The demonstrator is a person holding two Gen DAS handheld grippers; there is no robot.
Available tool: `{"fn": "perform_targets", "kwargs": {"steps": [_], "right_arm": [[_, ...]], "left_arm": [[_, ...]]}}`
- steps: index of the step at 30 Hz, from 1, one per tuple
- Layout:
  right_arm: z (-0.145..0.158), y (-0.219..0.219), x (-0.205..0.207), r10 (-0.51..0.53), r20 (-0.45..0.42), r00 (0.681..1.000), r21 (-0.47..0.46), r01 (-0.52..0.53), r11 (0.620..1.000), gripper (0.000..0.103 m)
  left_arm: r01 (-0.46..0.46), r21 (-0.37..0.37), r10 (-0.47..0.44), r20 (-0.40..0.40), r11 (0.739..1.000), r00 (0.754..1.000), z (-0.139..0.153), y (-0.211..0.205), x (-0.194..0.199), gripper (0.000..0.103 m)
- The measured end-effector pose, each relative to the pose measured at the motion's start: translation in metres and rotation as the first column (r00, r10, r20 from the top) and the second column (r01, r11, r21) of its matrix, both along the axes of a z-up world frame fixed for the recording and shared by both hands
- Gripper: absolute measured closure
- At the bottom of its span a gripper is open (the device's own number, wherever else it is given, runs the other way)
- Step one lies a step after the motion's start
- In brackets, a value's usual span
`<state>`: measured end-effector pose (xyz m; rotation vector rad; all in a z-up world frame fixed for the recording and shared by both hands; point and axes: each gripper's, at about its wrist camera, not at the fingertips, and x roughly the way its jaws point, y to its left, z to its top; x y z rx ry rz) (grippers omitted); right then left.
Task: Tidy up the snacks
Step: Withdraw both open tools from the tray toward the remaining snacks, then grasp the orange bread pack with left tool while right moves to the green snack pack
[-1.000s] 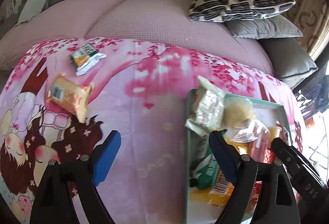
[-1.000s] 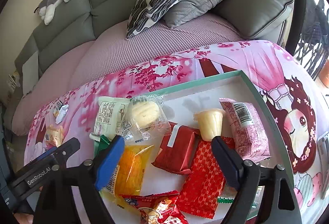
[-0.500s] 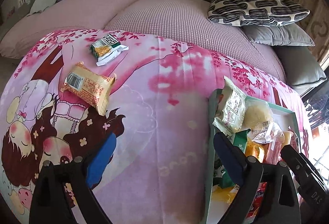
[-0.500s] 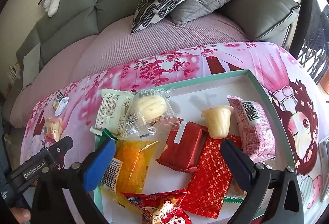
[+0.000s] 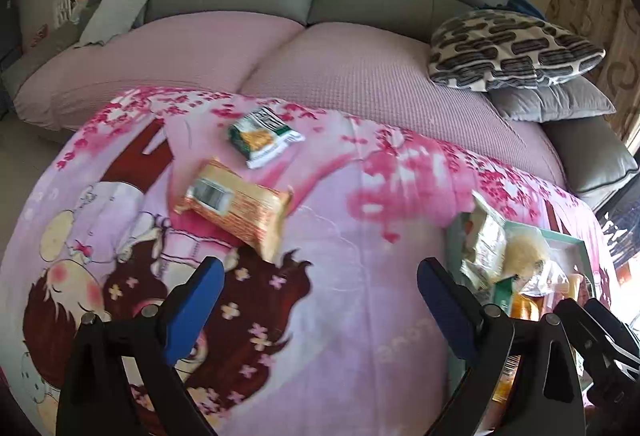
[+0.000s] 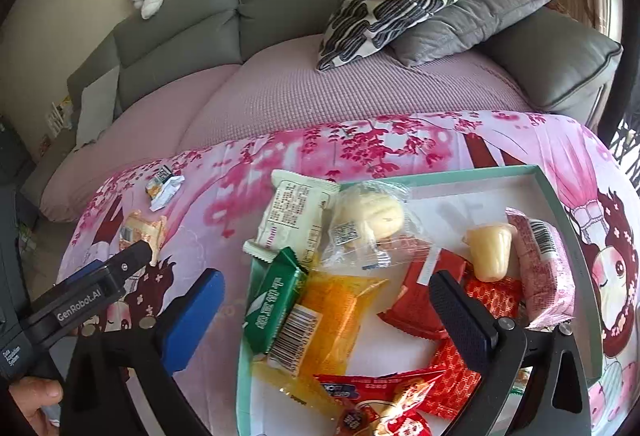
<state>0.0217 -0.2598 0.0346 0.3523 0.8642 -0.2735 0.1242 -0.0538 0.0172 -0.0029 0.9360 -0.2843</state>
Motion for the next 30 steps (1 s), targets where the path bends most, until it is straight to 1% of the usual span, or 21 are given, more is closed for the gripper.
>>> {"fn": "perform_targets", "kwargs": {"steps": [9, 12, 14, 16, 19, 22, 25, 26, 30], "right_arm": [[0.008, 0.048, 0.014, 0.135, 0.045, 0.990, -0.012, -0.135, 0.991, 0.000], [0.006, 0.066, 0.021, 0.179, 0.041, 0.983, -0.011, -0.178, 0.984, 0.000], [0.003, 0.076, 0.026, 0.205, 0.031, 0.978, -0.006, -0.204, 0.979, 0.000], [0.000, 0.085, 0.032, 0.224, 0.020, 0.974, -0.002, -0.224, 0.975, 0.000], [-0.006, 0.095, 0.042, 0.239, 0.007, 0.971, 0.009, -0.239, 0.971, 0.000], [-0.014, 0.101, 0.055, 0.249, -0.006, 0.968, 0.011, -0.249, 0.968, 0.000], [-0.023, 0.104, 0.070, 0.253, -0.028, 0.967, 0.007, -0.253, 0.967, 0.000], [-0.025, 0.104, 0.076, 0.253, -0.031, 0.967, 0.006, -0.253, 0.968, 0.000], [-0.035, 0.101, 0.097, 0.258, -0.047, 0.965, 0.020, -0.257, 0.966, 0.000]], "left_arm": [[-0.103, 0.049, 0.102, 0.032, 0.993, 0.994, 0.006, 0.054, 0.016, 0.006], [-0.129, 0.046, 0.127, 0.031, 0.991, 0.991, 0.006, 0.072, 0.021, 0.006], [-0.143, 0.064, 0.142, 0.017, 0.988, 0.990, 0.002, 0.080, 0.026, 0.006], [-0.146, 0.066, 0.146, 0.010, 0.987, 0.989, -0.001, 0.084, 0.031, 0.006], [-0.130, 0.033, 0.130, -0.016, 0.991, 0.991, -0.005, 0.085, 0.040, 0.006], [-0.100, 0.002, 0.100, -0.051, 0.995, 0.994, -0.011, 0.077, 0.052, 0.006], [-0.081, -0.031, 0.077, -0.127, 0.996, 0.989, -0.024, 0.066, 0.065, 0.006], [-0.077, -0.038, 0.071, -0.141, 0.996, 0.987, -0.028, 0.063, 0.068, 0.006], [-0.041, -0.004, 0.040, -0.142, 0.999, 0.989, -0.038, 0.049, 0.083, 0.006]]}}
